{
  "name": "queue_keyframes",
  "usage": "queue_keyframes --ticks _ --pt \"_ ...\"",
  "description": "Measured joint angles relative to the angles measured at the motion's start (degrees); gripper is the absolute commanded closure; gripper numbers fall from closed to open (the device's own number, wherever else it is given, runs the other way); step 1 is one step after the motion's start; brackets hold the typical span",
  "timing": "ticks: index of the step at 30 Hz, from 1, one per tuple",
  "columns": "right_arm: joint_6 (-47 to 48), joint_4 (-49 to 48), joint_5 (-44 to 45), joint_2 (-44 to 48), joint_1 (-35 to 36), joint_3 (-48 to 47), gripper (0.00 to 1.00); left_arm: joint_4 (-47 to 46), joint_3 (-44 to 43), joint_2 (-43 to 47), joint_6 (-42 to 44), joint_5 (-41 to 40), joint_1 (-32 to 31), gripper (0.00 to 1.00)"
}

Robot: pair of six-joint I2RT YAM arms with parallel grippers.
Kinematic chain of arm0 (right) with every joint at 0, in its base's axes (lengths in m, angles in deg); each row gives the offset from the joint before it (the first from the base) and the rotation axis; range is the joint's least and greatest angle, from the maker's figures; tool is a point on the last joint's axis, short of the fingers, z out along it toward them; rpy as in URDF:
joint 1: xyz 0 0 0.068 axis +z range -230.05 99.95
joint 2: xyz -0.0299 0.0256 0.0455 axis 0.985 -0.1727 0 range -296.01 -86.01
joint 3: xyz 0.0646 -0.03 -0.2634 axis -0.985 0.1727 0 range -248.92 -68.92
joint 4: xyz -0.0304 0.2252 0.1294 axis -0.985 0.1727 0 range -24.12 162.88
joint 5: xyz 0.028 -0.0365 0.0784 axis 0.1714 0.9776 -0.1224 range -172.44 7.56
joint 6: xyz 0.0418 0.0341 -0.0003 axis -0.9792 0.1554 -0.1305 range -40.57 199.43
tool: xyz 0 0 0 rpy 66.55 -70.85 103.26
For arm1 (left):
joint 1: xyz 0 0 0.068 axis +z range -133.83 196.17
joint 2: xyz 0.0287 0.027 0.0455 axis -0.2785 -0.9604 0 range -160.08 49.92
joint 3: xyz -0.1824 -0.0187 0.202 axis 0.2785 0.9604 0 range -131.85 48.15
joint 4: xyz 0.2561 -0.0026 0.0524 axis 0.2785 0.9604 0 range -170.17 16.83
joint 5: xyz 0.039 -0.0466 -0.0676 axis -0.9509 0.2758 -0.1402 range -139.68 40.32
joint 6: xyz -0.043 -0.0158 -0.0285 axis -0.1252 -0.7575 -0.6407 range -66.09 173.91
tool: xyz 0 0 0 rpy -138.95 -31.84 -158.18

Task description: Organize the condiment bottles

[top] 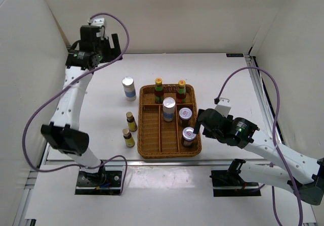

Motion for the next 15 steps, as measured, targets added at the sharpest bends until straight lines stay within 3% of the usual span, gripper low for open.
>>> queue_keyframes --ticks 7,15 --pt "0.33 -0.04 0.02 0.02 0.0 0.0 0.0 -2.58 11.78 -11.61 0.02 9.46 1.33 0.0" --pt "0.68 -1.07 0.09 -0.07 0.0 0.26 0.0 -4.61 18.05 -11.72 -0.42 11.87 0.17 0.0"
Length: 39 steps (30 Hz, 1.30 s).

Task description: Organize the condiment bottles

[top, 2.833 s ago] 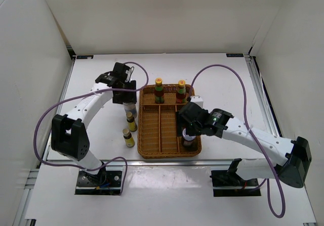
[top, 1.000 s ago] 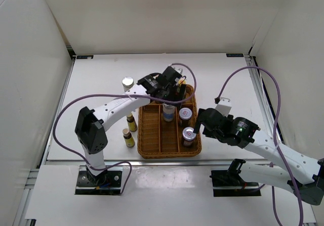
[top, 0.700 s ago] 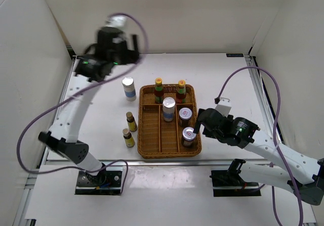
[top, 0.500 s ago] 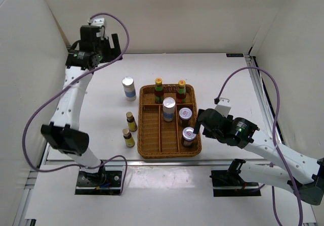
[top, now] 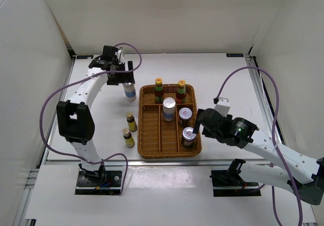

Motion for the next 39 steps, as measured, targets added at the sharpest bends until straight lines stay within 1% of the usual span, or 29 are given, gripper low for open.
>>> queue_keyframes --ticks 7,11,12,16,17,21,22,23,26,32,33,36,39 --pt "0.94 -0.28 -0.17 -1.44 0.0 0.0 0.0 -1.73 2.4 0.22 0.0 0.09 -1.22 0.0" --pt "1.16 -0.46 -0.22 -1.46 0.0 0.0 0.0 -2.38 2.43 -0.35 -0.17 -0.17 -1.4 0.08" --pt "1.18 -0.48 -0.31 -1.46 0.0 0.0 0.0 -2.54 2.43 -0.48 -0.22 -0.24 -1.46 0.08" --pt "1.33 -0.94 -0.39 -1.46 0.0 0.0 0.0 -2.73 1.84 -1.29 -0.37 -0.66 -1.49 0.18" --pt "1.42 -1.16 -0.42 -1.46 0.0 0.0 0.0 -2.8 1.51 -1.53 -0.37 -0.72 -1.49 0.26" --pt "1.73 -1.53 -0.42 -1.51 0.0 0.0 0.0 -2.8 0.46 -1.99 0.0 -0.94 -1.51 0.42" --pt "1.79 -1.53 -0.42 -1.53 0.0 0.0 0.0 -2.58 0.44 -1.92 0.04 -1.01 -1.55 0.42" --pt "1.84 -1.55 -0.42 -1.57 0.0 0.0 0.0 -2.38 0.42 -1.86 0.07 -1.05 -1.62 0.5" --pt "1.99 -1.62 -0.59 -1.75 0.0 0.0 0.0 -0.96 -0.35 -1.09 0.35 -1.27 -1.81 0.61" --pt "2.45 -2.08 -1.03 -2.78 -0.31 0.0 0.0 3.52 -6.69 3.04 1.38 -2.67 -2.62 0.61" --pt "2.47 -2.14 -1.09 -3.13 -0.37 0.0 0.0 4.13 -7.74 4.11 1.57 -2.97 -2.93 0.63" --pt "2.47 -2.54 -1.46 -3.74 -0.42 0.0 0.0 5.97 -11.85 7.74 1.88 -3.56 -4.44 0.65" --pt "2.47 -2.82 -1.46 -3.76 -0.48 0.0 0.0 6.84 -14.6 11.82 1.99 -3.32 -6.91 0.65"
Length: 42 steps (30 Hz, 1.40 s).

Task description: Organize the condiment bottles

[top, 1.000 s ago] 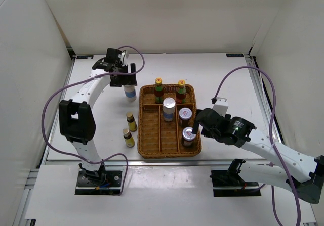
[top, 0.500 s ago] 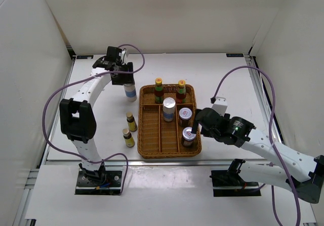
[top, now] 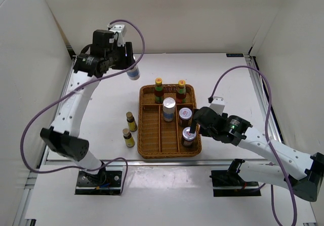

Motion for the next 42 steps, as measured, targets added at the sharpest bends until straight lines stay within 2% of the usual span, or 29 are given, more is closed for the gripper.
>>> queue_keyframes --ticks 7,11,19,28,37,42 --pt "-0.15 0.07 0.48 0.22 -0.74 0.0 0.0 2.62 -0.07 9.03 -0.11 2.69 -9.84 0.66" --pt "-0.31 0.35 0.42 0.42 -2.89 0.0 0.0 3.52 1.86 12.26 -2.03 6.51 -15.87 0.71" --pt "-0.74 1.42 0.42 0.48 -4.22 0.0 0.0 1.64 14.56 15.32 -7.52 7.82 -26.14 0.72" --pt "-1.44 1.62 0.42 0.48 -4.22 0.0 0.0 -11.21 32.83 15.23 -10.82 4.28 -34.07 0.72" --pt "-1.64 2.78 0.42 0.52 -4.22 0.0 0.0 -27.21 45.66 15.85 -10.19 -3.69 -40.68 0.67" --pt "-1.77 2.99 0.42 0.52 -4.22 0.0 0.0 -29.64 49.81 15.72 -9.51 -6.86 -41.7 0.64"
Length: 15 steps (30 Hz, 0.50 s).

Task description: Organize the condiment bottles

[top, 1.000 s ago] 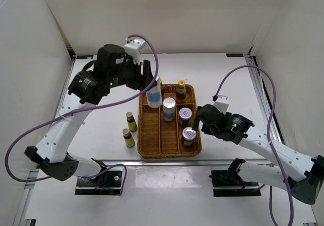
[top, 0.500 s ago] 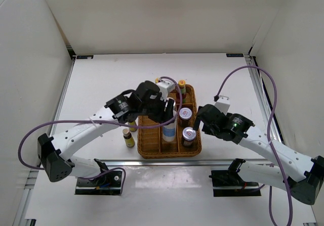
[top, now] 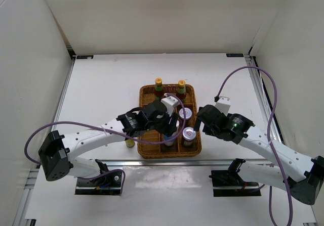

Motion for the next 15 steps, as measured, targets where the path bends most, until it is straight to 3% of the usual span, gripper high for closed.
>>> queue_keyframes --ticks 3,4,6,7,15 --pt "-0.02 0.0 0.0 0.0 0.0 0.0 0.0 -1.55 0.79 0.0 0.17 -1.49 -0.26 0.51" --pt "-0.02 0.0 0.0 0.0 0.0 0.0 0.0 -2.05 0.9 0.0 0.22 -2.03 -0.42 0.32" --pt "-0.02 0.0 0.02 0.0 0.0 0.0 0.0 -2.49 0.9 0.07 0.48 -3.26 -1.01 0.16" --pt "-0.02 0.0 0.0 0.0 0.0 0.0 0.0 -2.51 0.83 0.26 0.68 -3.91 -1.36 0.0" --pt "-0.02 -0.02 0.02 0.0 0.0 0.0 0.0 2.12 -10.32 5.25 5.53 -9.46 -2.38 0.0"
